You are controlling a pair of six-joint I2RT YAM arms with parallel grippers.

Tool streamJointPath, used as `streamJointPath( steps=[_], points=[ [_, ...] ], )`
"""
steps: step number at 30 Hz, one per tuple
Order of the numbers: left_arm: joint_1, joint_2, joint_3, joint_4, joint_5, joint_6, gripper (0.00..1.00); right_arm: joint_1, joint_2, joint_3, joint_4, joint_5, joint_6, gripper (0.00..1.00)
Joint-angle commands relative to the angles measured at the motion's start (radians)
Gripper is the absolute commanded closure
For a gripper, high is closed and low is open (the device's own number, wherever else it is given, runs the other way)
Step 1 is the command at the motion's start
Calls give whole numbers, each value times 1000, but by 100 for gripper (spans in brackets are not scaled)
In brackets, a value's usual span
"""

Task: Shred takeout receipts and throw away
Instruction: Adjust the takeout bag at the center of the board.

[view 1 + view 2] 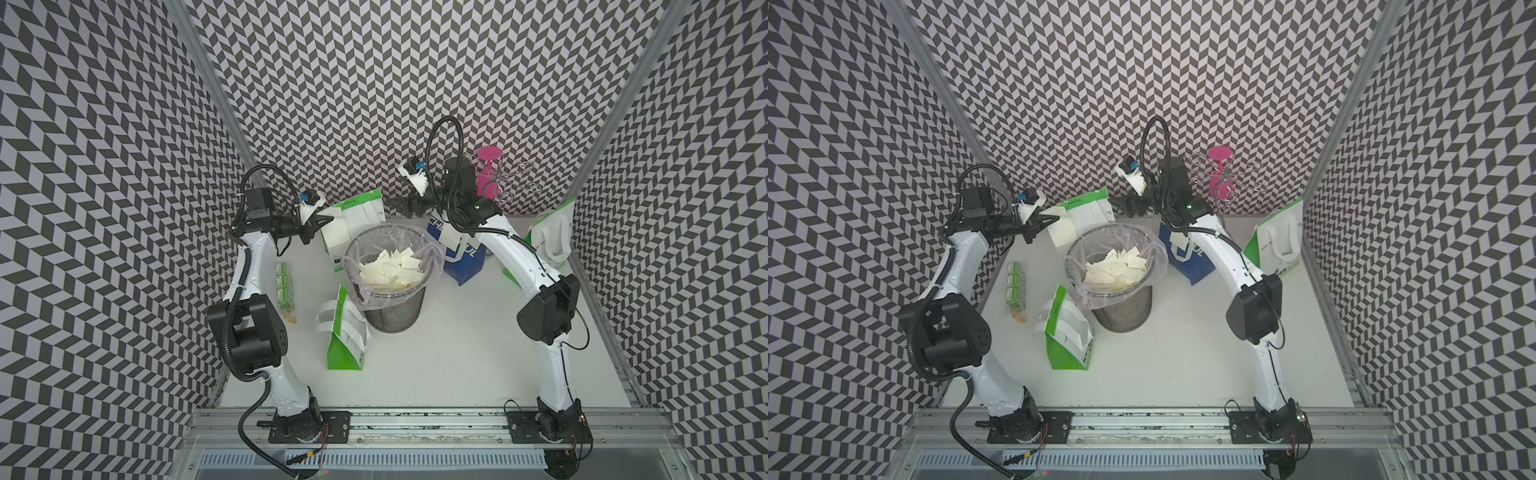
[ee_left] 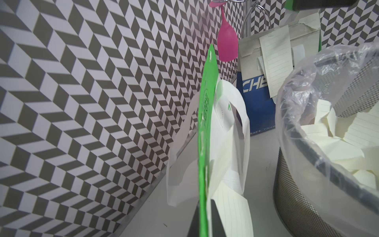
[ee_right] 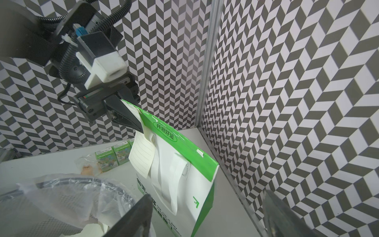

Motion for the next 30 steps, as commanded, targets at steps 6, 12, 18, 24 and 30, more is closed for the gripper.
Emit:
streamJointPath(
  steps=[6, 12, 18, 24, 30],
  points=[
    [-61, 115, 240, -174, 110, 155, 100, -25, 48, 27, 57, -74, -35, 17],
    [-92, 176, 335, -244, 139, 205, 100, -51, 74, 25, 81, -93, -25, 17],
    [-112, 224, 396, -303, 147, 231, 100, -64, 89, 12, 112, -143, -11, 19],
    [-132, 240, 421, -307, 154, 239, 100, -67, 123, 27, 131, -220, 2, 30],
    [-151, 253, 437, -293, 160, 231, 100, -70, 152, 48, 102, -257, -3, 42]
  ],
)
